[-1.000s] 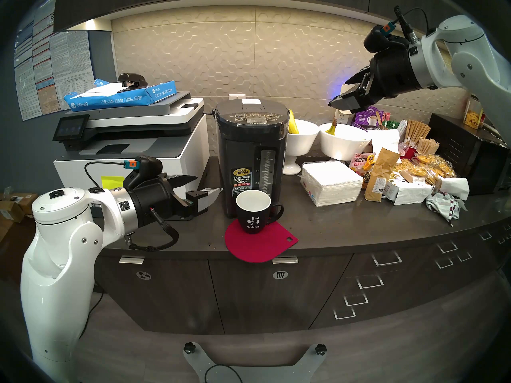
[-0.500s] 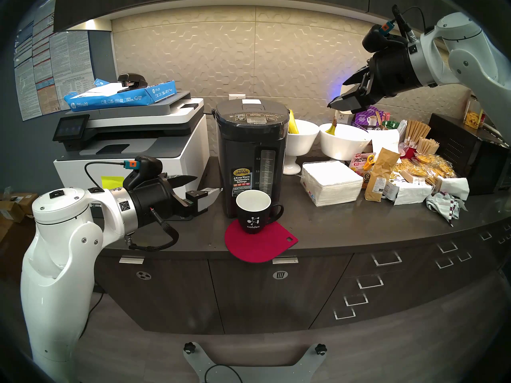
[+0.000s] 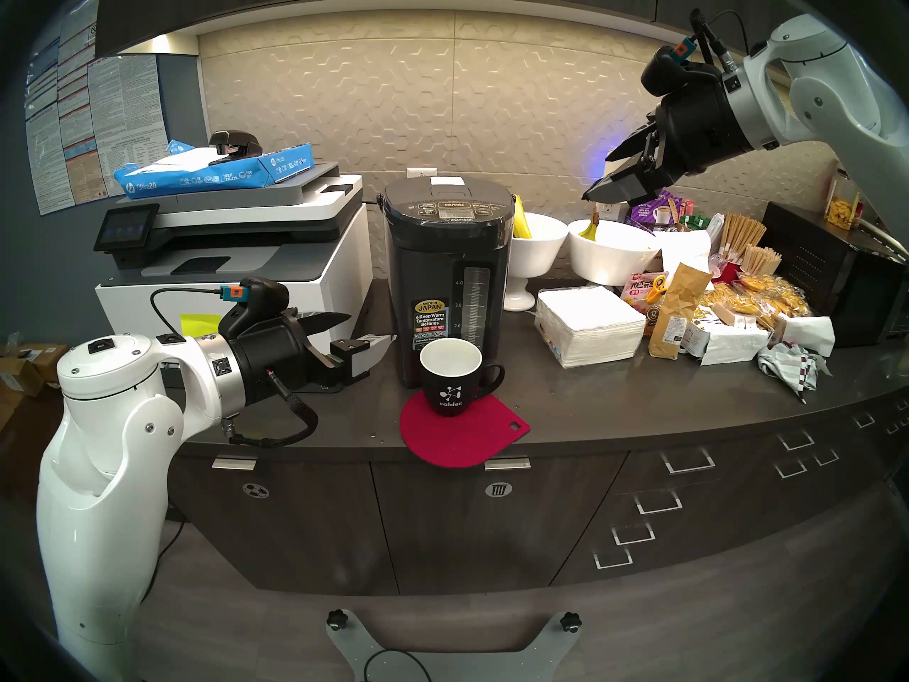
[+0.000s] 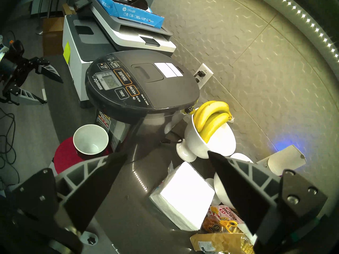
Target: Press the water dispenser button and fill the cup
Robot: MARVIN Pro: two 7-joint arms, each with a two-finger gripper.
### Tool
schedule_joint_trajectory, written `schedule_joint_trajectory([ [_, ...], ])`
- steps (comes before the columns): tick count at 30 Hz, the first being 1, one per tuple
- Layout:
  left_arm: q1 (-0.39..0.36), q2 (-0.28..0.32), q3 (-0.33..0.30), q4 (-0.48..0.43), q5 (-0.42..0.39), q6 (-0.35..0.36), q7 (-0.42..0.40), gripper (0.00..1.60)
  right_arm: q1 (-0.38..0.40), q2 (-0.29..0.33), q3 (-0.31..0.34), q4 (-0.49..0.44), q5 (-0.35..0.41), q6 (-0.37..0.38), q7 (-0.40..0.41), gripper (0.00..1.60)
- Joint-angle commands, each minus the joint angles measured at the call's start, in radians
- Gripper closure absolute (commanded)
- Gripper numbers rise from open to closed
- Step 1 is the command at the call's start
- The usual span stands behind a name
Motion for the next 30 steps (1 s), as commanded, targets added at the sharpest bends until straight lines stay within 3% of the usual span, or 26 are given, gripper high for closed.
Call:
schedule_joint_trajectory([
  [1,0.000,0.000,0.000,-0.010,0.000,0.000,0.000,0.00,0.022,-0.006,0.010,0.016,-0.018,-0.009,0.019,0.00],
  [12,0.000,0.000,0.000,-0.010,0.000,0.000,0.000,0.00,0.017,-0.002,0.020,0.007,-0.025,-0.003,0.009,0.00],
  [13,0.000,0.000,0.000,-0.010,0.000,0.000,0.000,0.00,0.015,-0.002,0.020,0.007,-0.025,-0.004,0.009,0.16],
  [15,0.000,0.000,0.000,-0.010,0.000,0.000,0.000,0.00,0.013,-0.002,0.021,0.009,-0.023,-0.009,0.011,1.02],
  [17,0.000,0.000,0.000,-0.010,0.000,0.000,0.000,0.00,0.009,-0.003,0.020,0.014,-0.027,-0.029,0.020,1.60],
  [18,0.000,0.000,0.000,-0.010,0.000,0.000,0.000,0.00,0.011,-0.003,0.015,0.018,-0.045,-0.054,0.033,1.60],
  [19,0.000,0.000,0.000,-0.010,0.000,0.000,0.000,0.00,0.012,-0.006,0.010,0.025,-0.058,-0.078,0.049,1.07],
  [20,0.000,0.000,0.000,-0.010,0.000,0.000,0.000,0.00,0.008,-0.006,0.015,0.024,-0.048,-0.069,0.033,0.04],
  [22,0.000,0.000,0.000,-0.010,0.000,0.000,0.000,0.00,-0.006,-0.003,0.020,0.029,-0.034,-0.103,0.034,0.00],
  [30,0.000,0.000,0.000,-0.010,0.000,0.000,0.000,0.00,-0.007,-0.002,0.019,0.031,-0.036,-0.112,0.040,0.00],
])
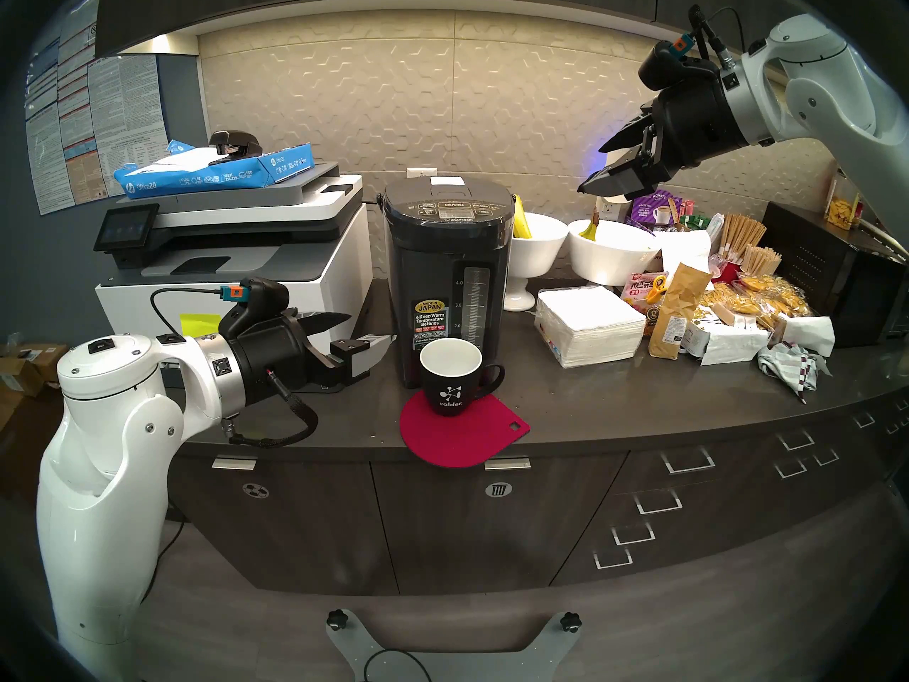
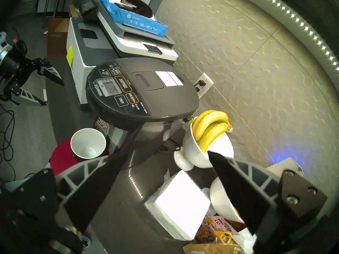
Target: Press the water dispenser button and fill the cup
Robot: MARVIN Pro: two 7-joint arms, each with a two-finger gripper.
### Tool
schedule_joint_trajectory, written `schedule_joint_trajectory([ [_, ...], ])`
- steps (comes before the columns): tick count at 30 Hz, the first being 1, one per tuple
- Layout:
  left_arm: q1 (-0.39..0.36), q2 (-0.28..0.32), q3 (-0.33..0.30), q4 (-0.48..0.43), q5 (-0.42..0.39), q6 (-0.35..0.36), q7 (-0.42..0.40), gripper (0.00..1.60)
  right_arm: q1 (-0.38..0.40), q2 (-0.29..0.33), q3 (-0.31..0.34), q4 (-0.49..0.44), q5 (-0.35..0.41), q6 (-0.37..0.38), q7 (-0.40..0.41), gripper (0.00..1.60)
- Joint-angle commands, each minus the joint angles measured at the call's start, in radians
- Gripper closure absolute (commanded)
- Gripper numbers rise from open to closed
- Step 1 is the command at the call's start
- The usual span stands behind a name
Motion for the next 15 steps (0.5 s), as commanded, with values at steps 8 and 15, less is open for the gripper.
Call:
schedule_joint_trajectory([
  [8,0.000,0.000,0.000,-0.010,0.000,0.000,0.000,0.00,0.007,0.004,0.015,0.007,0.006,-0.024,-0.003,0.00],
  [15,0.000,0.000,0.000,-0.010,0.000,0.000,0.000,0.00,0.039,-0.016,-0.013,0.021,-0.076,-0.037,0.072,0.00],
])
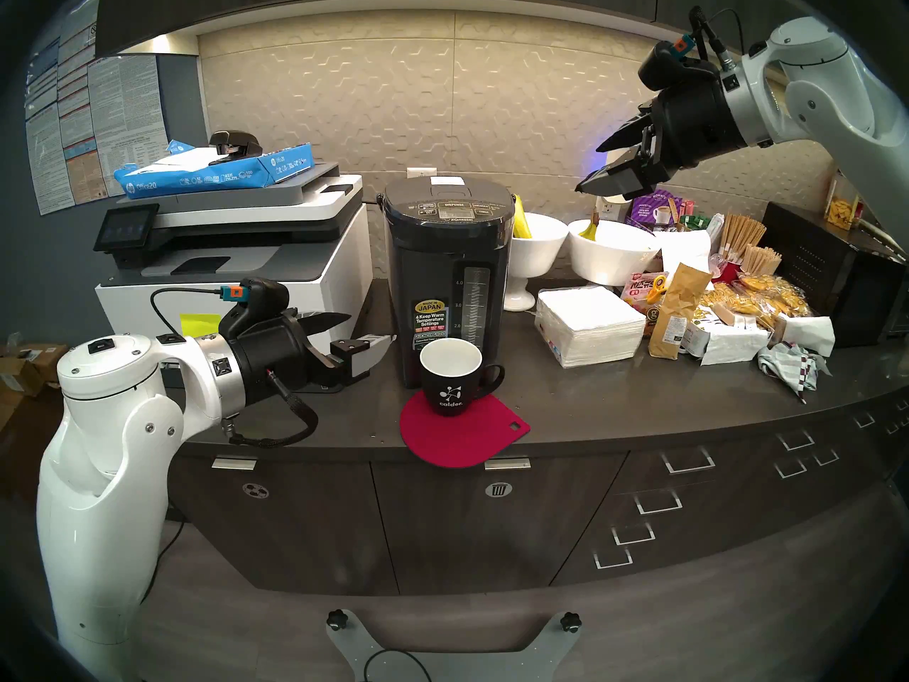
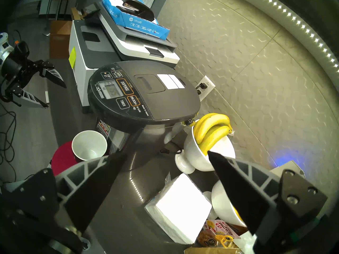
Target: Press the water dispenser button and fill the cup
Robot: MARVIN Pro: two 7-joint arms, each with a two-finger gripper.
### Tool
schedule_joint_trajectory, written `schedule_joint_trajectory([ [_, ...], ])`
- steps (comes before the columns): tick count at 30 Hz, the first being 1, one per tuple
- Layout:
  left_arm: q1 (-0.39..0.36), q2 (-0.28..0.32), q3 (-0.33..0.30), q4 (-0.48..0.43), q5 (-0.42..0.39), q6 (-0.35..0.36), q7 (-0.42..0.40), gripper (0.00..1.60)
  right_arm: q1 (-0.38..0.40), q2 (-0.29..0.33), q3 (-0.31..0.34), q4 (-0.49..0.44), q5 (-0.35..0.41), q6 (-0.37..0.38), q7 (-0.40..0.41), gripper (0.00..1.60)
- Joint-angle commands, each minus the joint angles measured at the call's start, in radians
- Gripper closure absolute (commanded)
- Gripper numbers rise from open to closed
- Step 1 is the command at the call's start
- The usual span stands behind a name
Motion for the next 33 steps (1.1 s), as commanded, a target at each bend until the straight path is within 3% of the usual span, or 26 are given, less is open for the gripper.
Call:
schedule_joint_trajectory([
  [1,0.000,0.000,0.000,-0.010,0.000,0.000,0.000,0.00,0.044,-0.025,-0.011,0.024,-0.076,-0.028,0.078,0.00],
  [15,-0.001,0.000,0.000,-0.009,0.000,-0.001,-0.001,0.00,0.102,-0.221,-0.002,0.098,-0.105,0.100,0.118,0.00],
  [17,-0.001,0.000,0.000,-0.009,0.000,-0.001,-0.001,0.00,0.106,-0.228,-0.010,0.094,-0.104,0.107,0.123,0.00],
  [20,-0.001,0.000,0.000,-0.009,0.000,0.000,-0.001,0.00,0.110,-0.288,-0.018,0.133,-0.122,0.110,0.135,0.00],
  [21,-0.001,0.000,0.000,-0.009,0.000,0.000,-0.001,0.00,0.112,-0.259,-0.025,0.108,-0.109,0.110,0.122,0.00],
  [25,-0.001,0.000,0.000,-0.010,0.000,0.000,-0.001,0.00,0.134,-0.326,-0.048,0.174,-0.130,0.110,0.174,0.00],
  [26,-0.001,0.000,0.000,-0.010,0.000,0.000,-0.001,0.00,0.143,-0.330,-0.058,0.178,-0.132,0.110,0.176,0.38],
  [27,-0.001,0.000,0.000,-0.010,0.000,0.000,-0.001,0.00,0.154,-0.337,-0.070,0.191,-0.133,0.110,0.195,1.09],
  [28,-0.001,0.000,0.000,-0.010,0.000,0.000,0.000,0.00,0.160,-0.338,-0.077,0.192,-0.133,0.110,0.192,1.60],
  [33,-0.001,0.000,0.000,-0.010,0.000,0.000,0.000,0.00,0.181,-0.340,-0.098,0.205,-0.123,0.110,0.218,1.60],
])
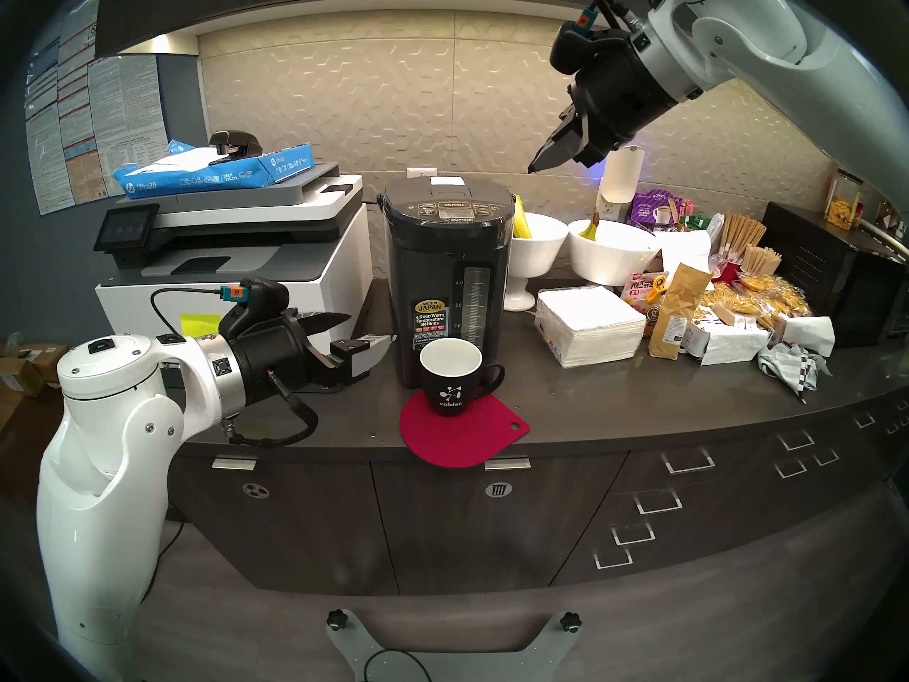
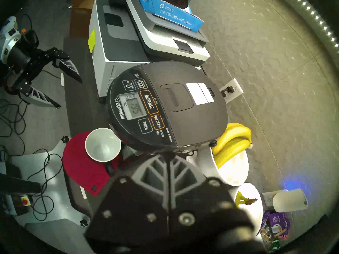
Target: Press the water dispenser button and fill the cup
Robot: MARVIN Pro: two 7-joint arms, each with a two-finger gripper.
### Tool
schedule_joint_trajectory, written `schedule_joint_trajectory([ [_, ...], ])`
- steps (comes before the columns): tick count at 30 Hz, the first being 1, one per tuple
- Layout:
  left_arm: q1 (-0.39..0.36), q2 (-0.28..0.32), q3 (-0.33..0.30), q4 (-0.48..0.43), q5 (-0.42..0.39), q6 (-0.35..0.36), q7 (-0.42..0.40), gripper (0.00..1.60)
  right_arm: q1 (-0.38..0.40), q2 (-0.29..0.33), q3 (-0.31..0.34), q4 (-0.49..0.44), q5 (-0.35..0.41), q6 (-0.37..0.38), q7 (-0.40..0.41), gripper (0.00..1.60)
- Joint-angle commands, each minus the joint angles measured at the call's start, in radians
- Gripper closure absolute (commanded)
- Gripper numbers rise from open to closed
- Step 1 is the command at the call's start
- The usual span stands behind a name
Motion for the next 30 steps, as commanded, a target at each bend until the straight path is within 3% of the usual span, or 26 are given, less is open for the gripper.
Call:
schedule_joint_trajectory([
  [1,-0.001,0.000,0.000,-0.010,0.000,0.000,0.000,0.00,0.068,-0.026,-0.008,0.029,0.013,-0.002,0.015,1.60],
  [11,-0.001,0.000,0.000,-0.010,0.000,0.000,0.000,0.00,0.073,-0.015,0.014,0.065,0.051,-0.002,0.011,1.60],
  [30,0.000,0.000,0.000,-0.011,0.000,0.000,0.000,0.00,-0.004,-0.094,0.028,0.105,0.140,-0.002,-0.141,1.60],
])
